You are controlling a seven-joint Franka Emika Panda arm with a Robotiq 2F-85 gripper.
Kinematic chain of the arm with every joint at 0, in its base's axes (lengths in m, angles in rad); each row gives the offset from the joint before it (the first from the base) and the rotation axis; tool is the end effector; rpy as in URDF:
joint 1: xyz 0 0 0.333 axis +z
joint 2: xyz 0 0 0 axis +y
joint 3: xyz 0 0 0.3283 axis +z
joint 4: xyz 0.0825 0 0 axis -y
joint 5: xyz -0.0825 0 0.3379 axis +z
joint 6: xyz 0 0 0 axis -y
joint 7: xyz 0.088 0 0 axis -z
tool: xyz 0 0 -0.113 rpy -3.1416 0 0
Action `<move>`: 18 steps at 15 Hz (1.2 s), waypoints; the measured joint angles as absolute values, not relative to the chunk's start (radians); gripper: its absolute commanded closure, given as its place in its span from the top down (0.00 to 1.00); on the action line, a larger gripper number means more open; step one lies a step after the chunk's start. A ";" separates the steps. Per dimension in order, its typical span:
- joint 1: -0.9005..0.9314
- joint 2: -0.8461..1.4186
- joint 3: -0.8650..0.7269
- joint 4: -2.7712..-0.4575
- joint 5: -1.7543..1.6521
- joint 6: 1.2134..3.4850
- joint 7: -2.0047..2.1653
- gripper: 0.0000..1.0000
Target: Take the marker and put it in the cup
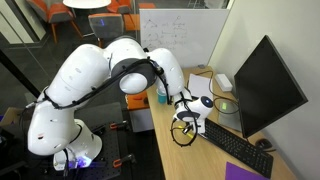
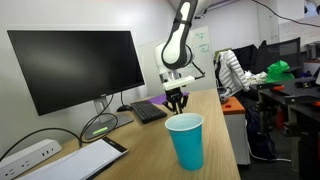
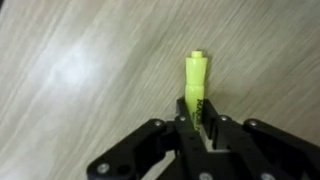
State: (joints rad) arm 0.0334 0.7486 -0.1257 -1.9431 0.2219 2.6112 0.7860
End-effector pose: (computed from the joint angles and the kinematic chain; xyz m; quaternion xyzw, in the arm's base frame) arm 0.5819 -0.0557 0.1325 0.8664 -0.4981 -0.0351 0.0028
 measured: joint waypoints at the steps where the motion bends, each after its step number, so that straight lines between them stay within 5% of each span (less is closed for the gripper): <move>1: 0.031 0.748 -0.124 -1.943 0.237 2.610 0.783 0.05; 18: -0.145 0.662 0.060 -1.786 0.794 1.790 0.475 0.05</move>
State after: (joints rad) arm -0.1449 0.6623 0.0598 -1.7863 0.7936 1.7898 0.4751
